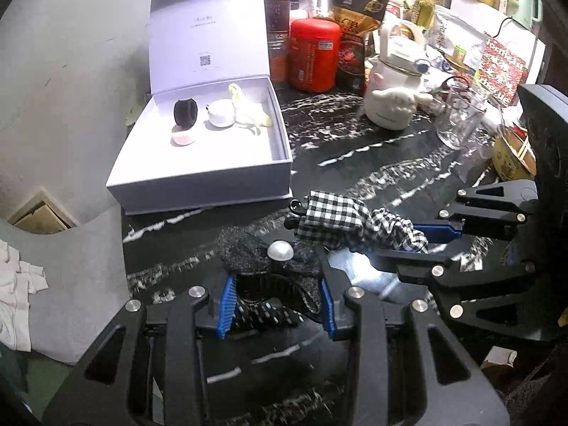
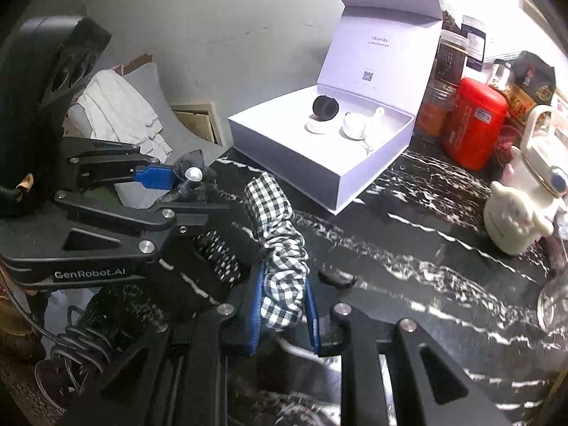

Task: Organize objects
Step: 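Lift the bow clip and gingham scrunchie and carry them toward the lavender box, then lower the bow clip and gingham scrunchie into the box beside the brush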

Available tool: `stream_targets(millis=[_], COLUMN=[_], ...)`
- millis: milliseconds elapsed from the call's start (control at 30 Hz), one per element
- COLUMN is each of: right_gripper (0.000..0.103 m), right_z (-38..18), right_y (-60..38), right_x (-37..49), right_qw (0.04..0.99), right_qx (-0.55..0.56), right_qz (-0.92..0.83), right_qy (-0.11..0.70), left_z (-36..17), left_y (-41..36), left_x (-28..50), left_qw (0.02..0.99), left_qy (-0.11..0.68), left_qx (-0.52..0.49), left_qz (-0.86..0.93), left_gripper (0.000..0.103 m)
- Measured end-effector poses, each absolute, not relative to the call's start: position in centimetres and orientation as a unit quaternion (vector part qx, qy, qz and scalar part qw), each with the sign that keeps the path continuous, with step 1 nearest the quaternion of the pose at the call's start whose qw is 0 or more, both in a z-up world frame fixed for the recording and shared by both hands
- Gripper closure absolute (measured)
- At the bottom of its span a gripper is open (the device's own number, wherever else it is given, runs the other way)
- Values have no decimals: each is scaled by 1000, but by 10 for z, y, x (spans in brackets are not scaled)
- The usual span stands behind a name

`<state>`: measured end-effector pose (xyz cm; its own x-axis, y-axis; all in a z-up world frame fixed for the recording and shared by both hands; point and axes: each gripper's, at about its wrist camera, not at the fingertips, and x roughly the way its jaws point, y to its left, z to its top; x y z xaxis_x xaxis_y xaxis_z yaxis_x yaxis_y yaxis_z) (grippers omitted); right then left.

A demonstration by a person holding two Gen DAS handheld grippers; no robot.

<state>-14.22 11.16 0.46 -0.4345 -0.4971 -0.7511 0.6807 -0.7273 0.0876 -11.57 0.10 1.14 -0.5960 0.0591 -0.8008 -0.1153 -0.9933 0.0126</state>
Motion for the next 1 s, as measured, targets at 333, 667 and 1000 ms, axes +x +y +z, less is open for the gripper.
stream_targets(millis=[333,667,1000], right_gripper=[82,82,82], right_z=[6,12,26], right_y=[106,95,79], right_x=[-181,-210,-244], right_qw=[350,347,363], right_qx=[397,386,370], right_qz=[-841,-846,-846], right_qy=[114,120,124], left_z=[9,10,17], left_y=[-10,-20,-36], left_x=[-155,-187,-220], left_qw=[49,65,48], left_qy=[42,48,47], left_qx=[-455,-449,-443], left_qz=[888,890,894], left_gripper=[67,67,67])
